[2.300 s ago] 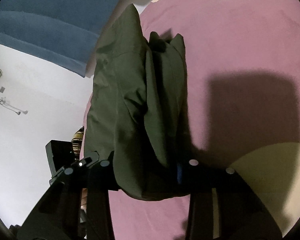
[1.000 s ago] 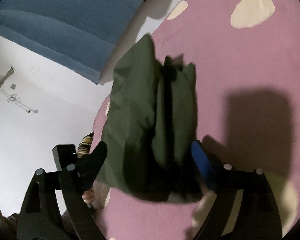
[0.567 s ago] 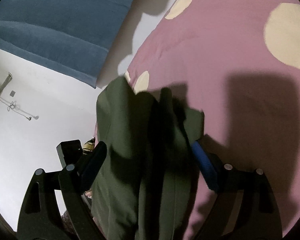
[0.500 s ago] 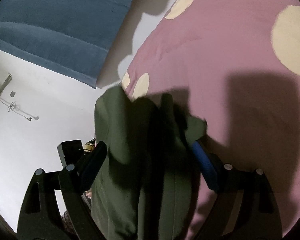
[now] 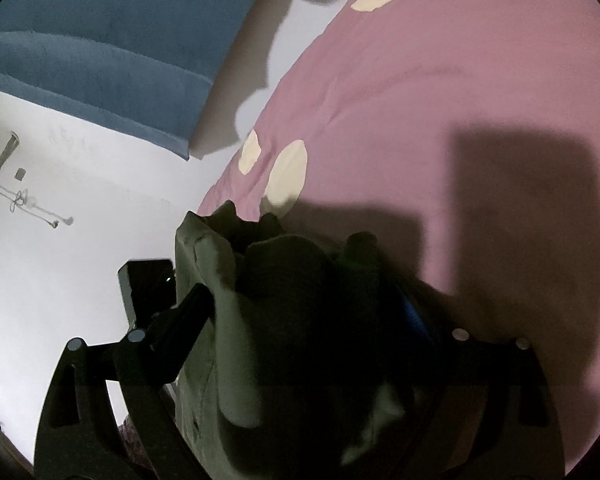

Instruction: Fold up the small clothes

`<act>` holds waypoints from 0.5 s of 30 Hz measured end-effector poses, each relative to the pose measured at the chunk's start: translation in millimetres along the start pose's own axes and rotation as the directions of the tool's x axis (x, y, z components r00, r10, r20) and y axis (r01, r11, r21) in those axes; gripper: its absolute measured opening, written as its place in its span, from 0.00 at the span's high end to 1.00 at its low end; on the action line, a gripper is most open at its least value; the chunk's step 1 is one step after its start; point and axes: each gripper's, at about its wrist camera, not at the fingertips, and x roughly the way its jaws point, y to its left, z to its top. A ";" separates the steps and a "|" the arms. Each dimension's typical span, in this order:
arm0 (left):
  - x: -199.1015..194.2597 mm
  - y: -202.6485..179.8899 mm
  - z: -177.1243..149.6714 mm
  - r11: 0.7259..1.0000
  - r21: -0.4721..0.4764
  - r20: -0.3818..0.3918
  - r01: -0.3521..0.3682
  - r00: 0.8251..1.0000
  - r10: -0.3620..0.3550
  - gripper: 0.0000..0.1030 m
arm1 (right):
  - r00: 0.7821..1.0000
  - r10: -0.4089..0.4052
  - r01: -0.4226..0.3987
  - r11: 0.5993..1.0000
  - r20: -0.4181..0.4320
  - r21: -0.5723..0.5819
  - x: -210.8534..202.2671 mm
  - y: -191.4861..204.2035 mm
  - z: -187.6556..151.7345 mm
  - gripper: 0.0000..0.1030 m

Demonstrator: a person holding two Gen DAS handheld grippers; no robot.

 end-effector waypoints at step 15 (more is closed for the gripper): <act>11.4 -5.3 0.7 0.985 0.057 0.004 -0.163 0.987 0.163 0.42 | 0.999 -0.051 0.052 0.998 -0.017 0.028 4.0 -15.9 -3.1 0.64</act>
